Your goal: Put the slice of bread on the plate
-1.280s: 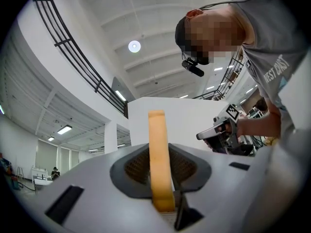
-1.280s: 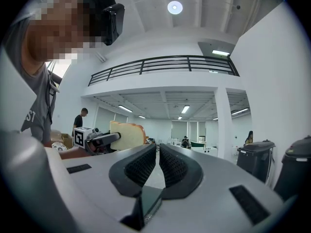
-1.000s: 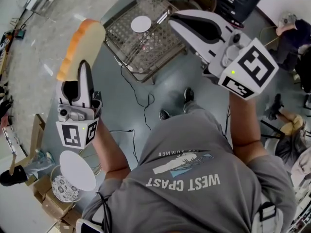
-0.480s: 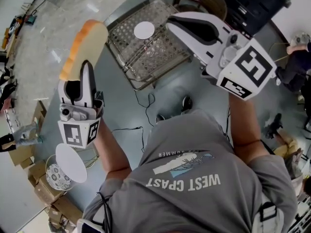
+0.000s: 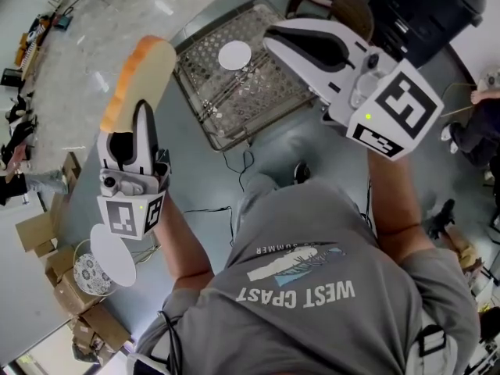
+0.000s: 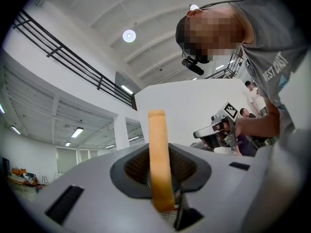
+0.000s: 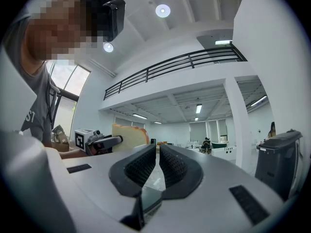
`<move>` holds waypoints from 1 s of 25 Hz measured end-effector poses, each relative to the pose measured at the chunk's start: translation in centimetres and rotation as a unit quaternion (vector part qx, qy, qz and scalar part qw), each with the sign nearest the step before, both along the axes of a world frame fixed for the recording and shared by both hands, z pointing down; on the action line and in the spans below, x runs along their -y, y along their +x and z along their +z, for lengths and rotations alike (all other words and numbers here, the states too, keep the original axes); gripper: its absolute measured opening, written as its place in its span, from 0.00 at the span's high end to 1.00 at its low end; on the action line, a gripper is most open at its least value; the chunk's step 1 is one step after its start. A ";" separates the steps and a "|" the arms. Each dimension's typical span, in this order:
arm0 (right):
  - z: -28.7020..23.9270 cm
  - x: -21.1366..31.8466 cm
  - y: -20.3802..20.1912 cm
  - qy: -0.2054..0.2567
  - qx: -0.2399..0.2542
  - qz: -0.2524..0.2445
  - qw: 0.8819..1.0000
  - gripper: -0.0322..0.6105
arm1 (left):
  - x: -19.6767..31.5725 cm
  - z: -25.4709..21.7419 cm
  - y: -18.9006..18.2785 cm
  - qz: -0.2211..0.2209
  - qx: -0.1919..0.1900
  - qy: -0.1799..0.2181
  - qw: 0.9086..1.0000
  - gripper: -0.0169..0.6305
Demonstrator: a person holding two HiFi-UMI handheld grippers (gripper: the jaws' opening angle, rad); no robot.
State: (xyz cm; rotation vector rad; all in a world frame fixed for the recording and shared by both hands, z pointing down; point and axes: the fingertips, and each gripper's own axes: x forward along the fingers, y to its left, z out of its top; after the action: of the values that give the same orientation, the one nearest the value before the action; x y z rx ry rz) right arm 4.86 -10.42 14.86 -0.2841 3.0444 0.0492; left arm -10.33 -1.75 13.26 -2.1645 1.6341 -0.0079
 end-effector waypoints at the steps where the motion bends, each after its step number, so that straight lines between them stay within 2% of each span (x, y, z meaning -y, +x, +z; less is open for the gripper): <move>1: 0.1 0.4 -0.3 -0.003 0.000 -0.001 1.000 0.94 | 0.5 0.0 -0.2 0.000 0.001 -0.002 1.000 0.83; 10: 2.4 2.5 -3.7 -0.014 -0.014 0.012 1.000 0.94 | 3.4 2.1 -3.8 0.016 -0.008 -0.013 1.000 0.83; 25: 1.8 7.1 -11.4 -0.008 -0.034 0.062 0.997 0.94 | 10.4 2.0 -11.4 0.075 -0.015 -0.003 0.997 0.83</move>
State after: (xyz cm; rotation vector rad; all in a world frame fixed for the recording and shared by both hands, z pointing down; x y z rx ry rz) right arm -6.58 -17.49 16.71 -0.4807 3.0918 0.0427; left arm -21.70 -12.17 15.22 -2.2977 1.4849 0.0642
